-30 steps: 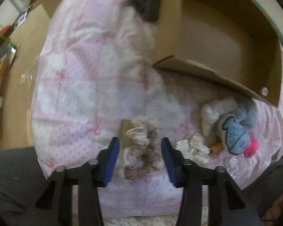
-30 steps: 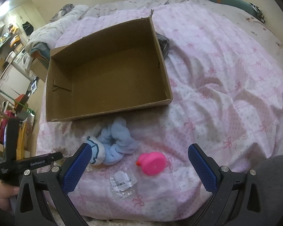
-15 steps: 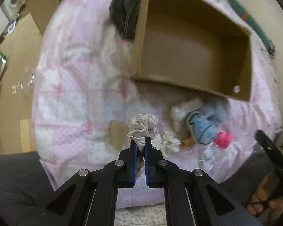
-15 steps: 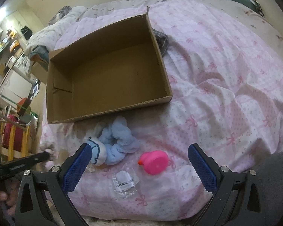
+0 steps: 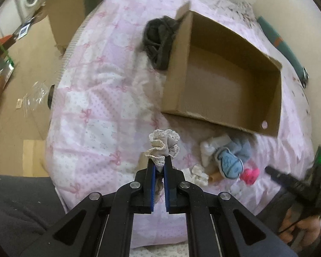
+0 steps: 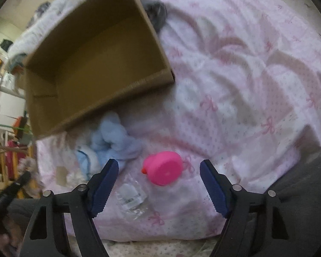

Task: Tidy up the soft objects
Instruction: 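Grasp the pink rubber toy with the right gripper while the left holds the scrunchie, then carry both items over the box and open both grippers to drop them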

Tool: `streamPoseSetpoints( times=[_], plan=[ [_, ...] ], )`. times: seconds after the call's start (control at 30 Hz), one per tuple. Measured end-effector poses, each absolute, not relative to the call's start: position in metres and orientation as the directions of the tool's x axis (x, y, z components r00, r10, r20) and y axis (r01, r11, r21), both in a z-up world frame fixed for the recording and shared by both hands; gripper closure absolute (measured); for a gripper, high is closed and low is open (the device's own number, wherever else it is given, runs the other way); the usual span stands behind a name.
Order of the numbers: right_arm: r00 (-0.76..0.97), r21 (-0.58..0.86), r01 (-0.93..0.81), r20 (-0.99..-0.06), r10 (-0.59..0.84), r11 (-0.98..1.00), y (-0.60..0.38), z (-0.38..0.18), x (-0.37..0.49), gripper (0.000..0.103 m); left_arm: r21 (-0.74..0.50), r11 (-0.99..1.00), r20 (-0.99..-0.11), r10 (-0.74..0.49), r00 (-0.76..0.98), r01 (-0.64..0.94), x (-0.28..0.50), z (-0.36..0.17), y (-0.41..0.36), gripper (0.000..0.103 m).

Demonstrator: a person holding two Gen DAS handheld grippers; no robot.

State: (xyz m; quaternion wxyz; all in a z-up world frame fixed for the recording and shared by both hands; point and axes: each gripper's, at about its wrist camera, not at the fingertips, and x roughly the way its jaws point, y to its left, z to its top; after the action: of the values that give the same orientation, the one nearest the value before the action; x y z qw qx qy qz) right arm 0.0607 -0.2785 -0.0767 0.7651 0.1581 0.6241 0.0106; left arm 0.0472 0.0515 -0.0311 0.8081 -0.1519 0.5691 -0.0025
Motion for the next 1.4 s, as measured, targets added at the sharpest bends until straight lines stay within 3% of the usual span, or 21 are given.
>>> streamPoseSetpoints(
  times=[0.27, 0.37, 0.43, 1.07, 1.4],
  plan=[
    [0.142, 0.21, 0.175, -0.972, 0.187, 0.962, -0.263, -0.11, 0.068, 0.021, -0.233, 0.958, -0.925, -0.166, 0.34, -0.166, 0.045, -0.037, 0.049, 0.097],
    [0.125, 0.223, 0.185, -0.971, 0.202, 0.957, -0.264, -0.115, 0.069, 0.047, -0.227, 0.962, -0.921, -0.163, 0.353, -0.15, 0.044, -0.034, 0.044, 0.097],
    [0.133, 0.233, 0.188, -0.969, 0.21, 0.954, -0.265, -0.114, 0.068, 0.056, -0.223, 0.964, -0.919, -0.16, 0.36, -0.142, 0.044, -0.033, 0.041, 0.097],
    [0.395, 0.356, 0.094, -0.87, 0.293, 0.93, -0.27, -0.042, 0.052, 0.056, -0.173, 0.974, -0.925, -0.111, 0.364, -0.143, 0.041, -0.032, 0.04, 0.097],
    [0.487, 0.407, -0.023, -0.793, 0.366, 0.913, -0.273, 0.009, 0.059, 0.056, -0.144, 0.982, -0.888, -0.072, 0.454, -0.125, 0.06, 0.01, 0.035, 0.097]
  ],
)
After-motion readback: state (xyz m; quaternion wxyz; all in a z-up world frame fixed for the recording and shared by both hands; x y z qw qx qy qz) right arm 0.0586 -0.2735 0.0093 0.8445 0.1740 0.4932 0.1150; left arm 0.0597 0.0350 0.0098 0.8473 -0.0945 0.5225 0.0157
